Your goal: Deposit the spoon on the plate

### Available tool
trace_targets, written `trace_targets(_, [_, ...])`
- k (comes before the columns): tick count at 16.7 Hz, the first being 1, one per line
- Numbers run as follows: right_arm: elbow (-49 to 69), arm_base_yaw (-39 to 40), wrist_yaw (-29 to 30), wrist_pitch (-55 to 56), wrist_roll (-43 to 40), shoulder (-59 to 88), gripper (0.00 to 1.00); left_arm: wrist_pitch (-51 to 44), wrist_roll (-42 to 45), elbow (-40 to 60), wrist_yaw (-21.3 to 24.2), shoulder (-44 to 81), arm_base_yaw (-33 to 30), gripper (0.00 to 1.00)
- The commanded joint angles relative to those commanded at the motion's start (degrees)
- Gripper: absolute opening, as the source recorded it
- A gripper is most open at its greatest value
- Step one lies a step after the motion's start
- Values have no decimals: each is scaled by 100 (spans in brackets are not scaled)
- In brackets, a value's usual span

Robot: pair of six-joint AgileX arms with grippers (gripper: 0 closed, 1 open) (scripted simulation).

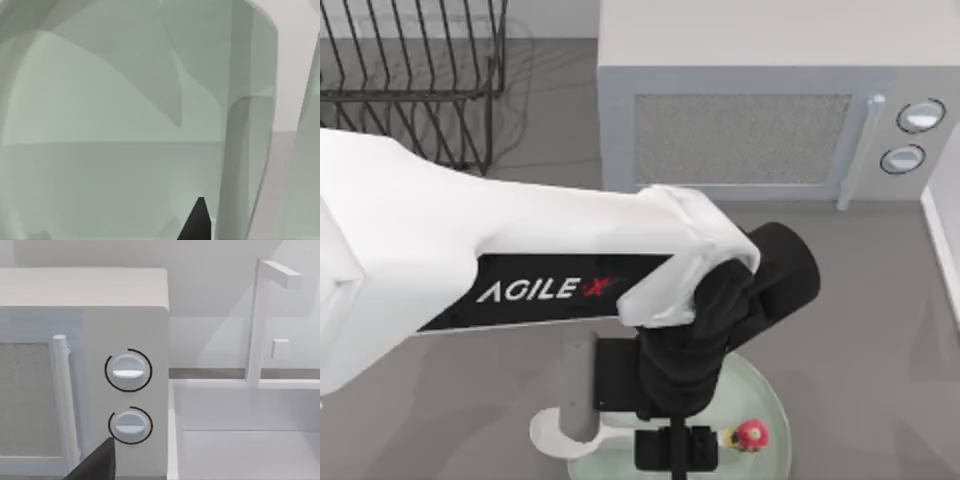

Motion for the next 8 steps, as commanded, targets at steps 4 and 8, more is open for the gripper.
trace_targets(4, [0,0,0,0,0,0,100,0,0,0,0,0,0,45])
trace_targets(8, [0,0,0,0,0,0,100,0,0,0,0,0,0,75])
